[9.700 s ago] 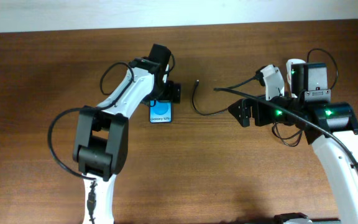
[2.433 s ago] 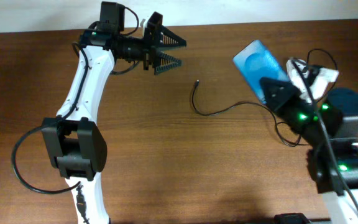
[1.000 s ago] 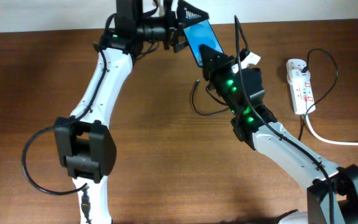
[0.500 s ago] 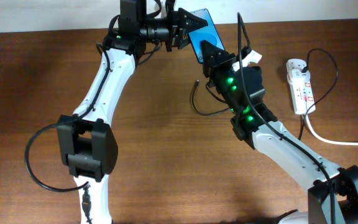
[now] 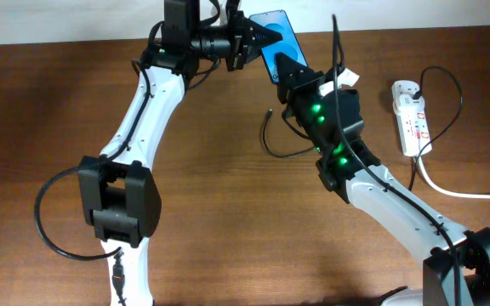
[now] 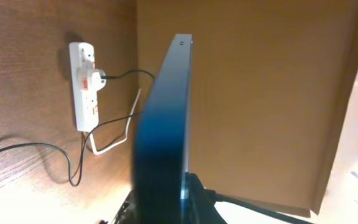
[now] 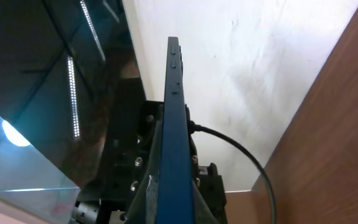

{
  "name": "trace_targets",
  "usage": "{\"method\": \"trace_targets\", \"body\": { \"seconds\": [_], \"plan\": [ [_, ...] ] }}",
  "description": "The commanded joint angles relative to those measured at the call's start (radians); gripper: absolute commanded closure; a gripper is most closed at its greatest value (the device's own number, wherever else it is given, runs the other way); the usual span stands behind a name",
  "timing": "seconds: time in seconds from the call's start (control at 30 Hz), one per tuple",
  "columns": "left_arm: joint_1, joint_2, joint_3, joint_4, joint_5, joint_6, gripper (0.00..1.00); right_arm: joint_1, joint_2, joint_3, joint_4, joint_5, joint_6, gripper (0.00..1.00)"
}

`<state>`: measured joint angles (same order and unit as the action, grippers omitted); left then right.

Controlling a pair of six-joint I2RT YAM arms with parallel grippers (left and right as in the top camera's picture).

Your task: Plug charger to phone and switch on socket

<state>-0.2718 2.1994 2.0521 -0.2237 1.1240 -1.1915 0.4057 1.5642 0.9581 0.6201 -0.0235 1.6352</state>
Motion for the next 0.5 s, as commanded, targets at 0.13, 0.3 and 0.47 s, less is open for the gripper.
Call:
{"method": "trace_targets", "body": {
  "seconds": [0.13, 0.3, 0.47],
  "plan": [
    [-0.016, -0.01, 0.009, 0.006, -0.006, 0.01, 1.0, 0.027, -0.003, 0.003, -0.018, -0.104, -0.081, 0.81],
    [-0.005, -0.01, 0.009, 0.006, -0.047, 0.011, 1.0, 0.026, -0.003, 0.003, -0.019, -0.103, -0.082, 0.59],
    [0.051, -0.01, 0.009, 0.005, -0.076, 0.122, 1.0, 0.012, -0.003, 0.003, -0.041, -0.11, -0.082, 0.3]
  ]
}}
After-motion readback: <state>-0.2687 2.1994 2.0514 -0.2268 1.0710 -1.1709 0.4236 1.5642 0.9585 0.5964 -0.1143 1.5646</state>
